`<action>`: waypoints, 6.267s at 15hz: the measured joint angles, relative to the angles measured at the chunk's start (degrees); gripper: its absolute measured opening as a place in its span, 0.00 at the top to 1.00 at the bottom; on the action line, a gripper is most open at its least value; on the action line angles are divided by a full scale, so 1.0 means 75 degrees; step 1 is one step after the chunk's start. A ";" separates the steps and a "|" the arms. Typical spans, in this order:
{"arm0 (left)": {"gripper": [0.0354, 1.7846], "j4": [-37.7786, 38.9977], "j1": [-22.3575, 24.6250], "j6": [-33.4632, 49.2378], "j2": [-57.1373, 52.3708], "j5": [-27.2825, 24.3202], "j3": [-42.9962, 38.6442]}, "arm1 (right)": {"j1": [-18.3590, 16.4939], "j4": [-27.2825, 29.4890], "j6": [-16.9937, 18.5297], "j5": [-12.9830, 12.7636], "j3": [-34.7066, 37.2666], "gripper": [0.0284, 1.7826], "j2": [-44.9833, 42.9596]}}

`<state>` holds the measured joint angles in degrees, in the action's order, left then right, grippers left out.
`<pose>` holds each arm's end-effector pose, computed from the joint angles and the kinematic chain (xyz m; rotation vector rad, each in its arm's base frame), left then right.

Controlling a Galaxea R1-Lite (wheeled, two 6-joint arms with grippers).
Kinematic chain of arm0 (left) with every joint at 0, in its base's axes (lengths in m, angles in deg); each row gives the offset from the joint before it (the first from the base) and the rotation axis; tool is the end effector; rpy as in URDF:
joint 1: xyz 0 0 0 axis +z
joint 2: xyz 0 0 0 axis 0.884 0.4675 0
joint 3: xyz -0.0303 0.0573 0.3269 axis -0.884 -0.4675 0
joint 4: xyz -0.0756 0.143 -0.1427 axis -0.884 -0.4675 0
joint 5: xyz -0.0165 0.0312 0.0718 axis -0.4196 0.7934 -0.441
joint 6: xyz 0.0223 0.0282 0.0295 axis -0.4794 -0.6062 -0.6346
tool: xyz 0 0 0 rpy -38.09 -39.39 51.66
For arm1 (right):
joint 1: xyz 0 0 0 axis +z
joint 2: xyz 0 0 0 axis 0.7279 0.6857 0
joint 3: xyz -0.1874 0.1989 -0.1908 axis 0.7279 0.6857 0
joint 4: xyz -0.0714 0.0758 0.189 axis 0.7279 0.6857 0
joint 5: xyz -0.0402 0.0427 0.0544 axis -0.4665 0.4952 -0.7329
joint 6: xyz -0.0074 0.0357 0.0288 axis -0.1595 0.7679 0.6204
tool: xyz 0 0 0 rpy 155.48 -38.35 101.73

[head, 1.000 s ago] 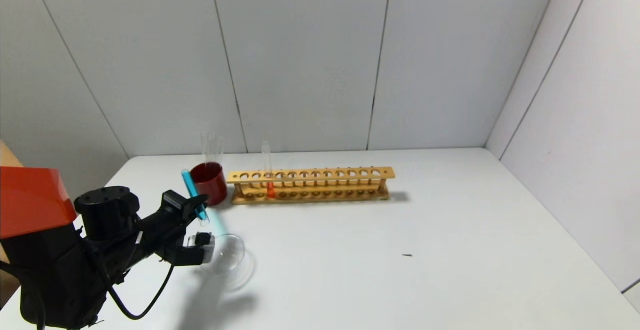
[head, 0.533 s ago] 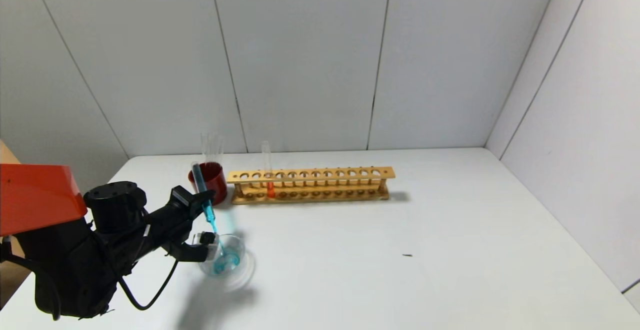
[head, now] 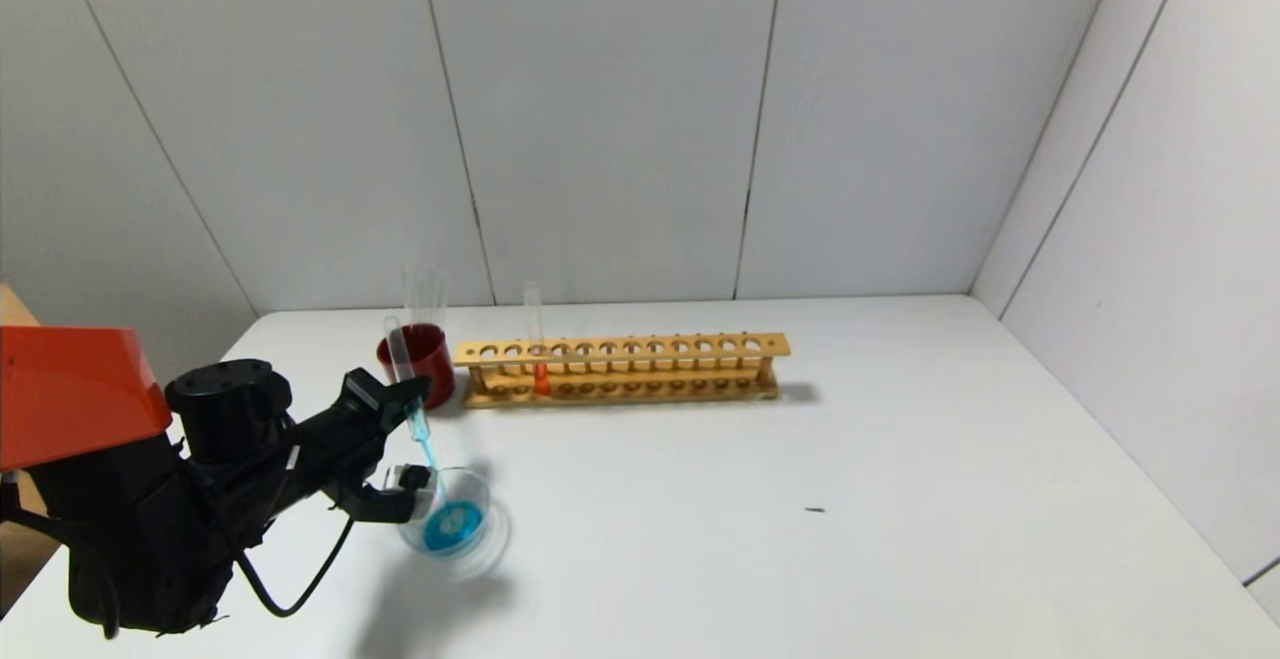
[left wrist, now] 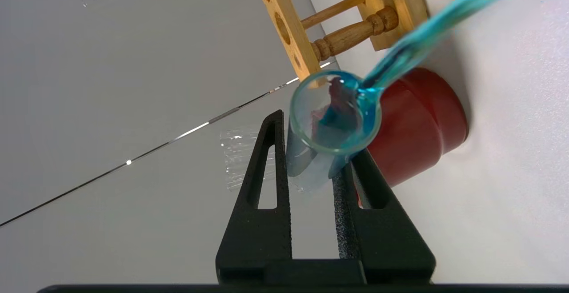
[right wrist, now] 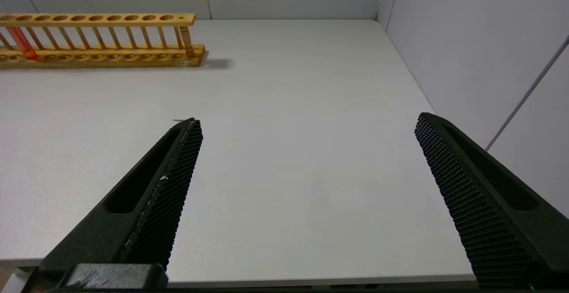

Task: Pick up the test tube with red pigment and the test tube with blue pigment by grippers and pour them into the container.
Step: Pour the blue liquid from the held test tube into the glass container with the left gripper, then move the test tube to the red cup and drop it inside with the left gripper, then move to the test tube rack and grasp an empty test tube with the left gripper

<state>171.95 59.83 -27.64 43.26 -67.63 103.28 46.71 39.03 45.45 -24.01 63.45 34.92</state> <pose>0.3389 -0.0315 0.0458 1.9149 -0.2973 -0.4794 -0.0047 0.0002 0.0750 0.0012 0.0048 0.0040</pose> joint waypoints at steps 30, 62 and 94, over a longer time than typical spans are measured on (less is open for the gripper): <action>0.84 -0.0003 -0.0564 -0.1994 -0.1552 0.0702 -0.0026 | -0.0003 -0.0003 0.0003 0.0003 0.0000 0.02 0.0000; 0.84 -0.4910 -0.1052 1.5531 -0.1905 0.5468 0.3630 | -0.0007 0.0000 0.0000 0.0000 0.0000 0.02 0.0000; 0.02 -0.6809 -0.1614 1.5835 -0.2922 0.5383 0.3591 | 0.0000 0.0000 0.0003 0.0000 0.0000 0.02 0.0000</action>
<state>120.89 47.72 91.12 21.35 -27.25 130.21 46.71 39.03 45.47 -24.01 63.45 34.92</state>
